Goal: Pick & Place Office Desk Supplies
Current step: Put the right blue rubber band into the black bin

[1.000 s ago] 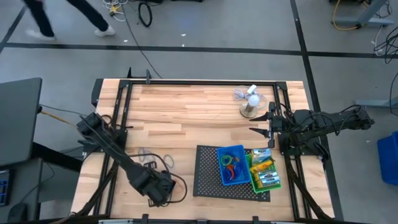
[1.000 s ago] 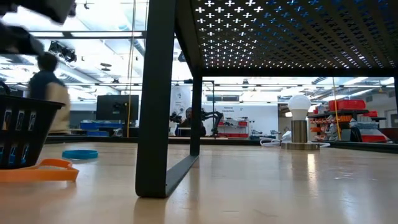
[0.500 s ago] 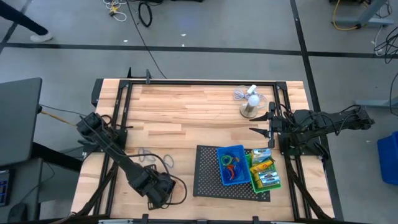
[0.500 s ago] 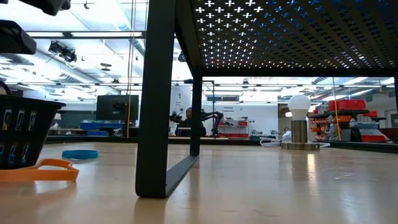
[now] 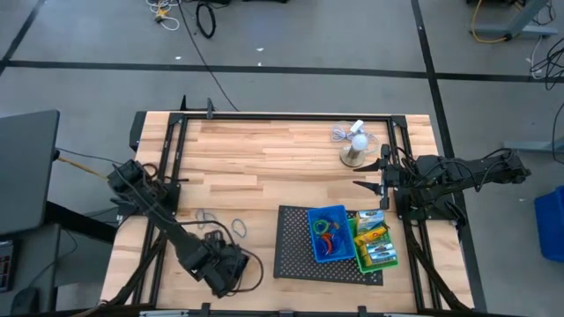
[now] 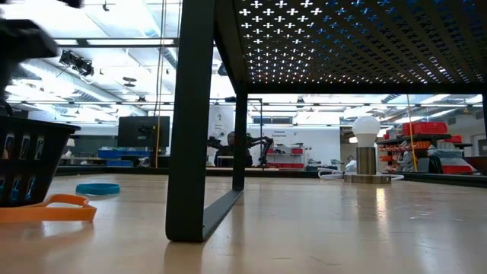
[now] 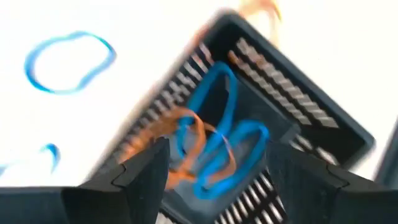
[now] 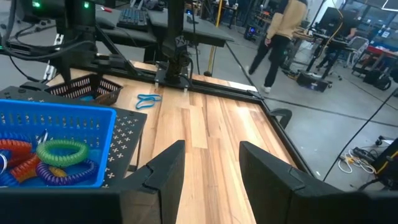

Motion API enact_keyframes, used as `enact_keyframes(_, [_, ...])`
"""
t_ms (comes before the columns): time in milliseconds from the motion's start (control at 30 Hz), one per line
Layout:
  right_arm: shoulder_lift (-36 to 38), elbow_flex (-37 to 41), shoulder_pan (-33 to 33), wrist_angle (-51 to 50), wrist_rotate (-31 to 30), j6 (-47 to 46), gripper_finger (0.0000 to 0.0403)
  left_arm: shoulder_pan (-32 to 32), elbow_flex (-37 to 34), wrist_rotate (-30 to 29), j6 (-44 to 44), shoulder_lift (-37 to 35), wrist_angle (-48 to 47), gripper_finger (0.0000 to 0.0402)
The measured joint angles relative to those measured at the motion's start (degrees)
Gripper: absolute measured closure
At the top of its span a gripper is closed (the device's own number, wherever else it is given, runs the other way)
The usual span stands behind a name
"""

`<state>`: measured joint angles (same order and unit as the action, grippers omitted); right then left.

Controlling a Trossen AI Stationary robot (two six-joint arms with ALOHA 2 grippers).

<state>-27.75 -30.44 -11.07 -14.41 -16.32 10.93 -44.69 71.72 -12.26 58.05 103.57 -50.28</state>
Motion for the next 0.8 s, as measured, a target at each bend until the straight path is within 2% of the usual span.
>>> enact_keyframes(367, [0.0, 0.0, 0.0, -0.2, 0.0, 0.5, 0.0242, 12.0, 0.0, -7.2, -12.2, -0.1, -4.4, 0.0153])
enact_keyframes(533, [0.0, 0.0, 0.0, -1.6, 0.0, 0.3, 0.0242, 16.3, 0.0, -7.3, -17.1, -0.1, -5.0, 0.0152])
enact_keyframes(700, [0.0, 0.0, 0.0, -3.4, 0.0, 0.1, 0.0242, 17.5, -0.2, -7.0, -18.3, -2.4, -6.0, 0.0153])
enact_keyframes(800, [0.0, 0.0, 0.0, -3.4, 0.0, 0.6, 0.0242, 19.7, -2.4, -4.5, -19.8, -3.7, -4.5, 0.0153])
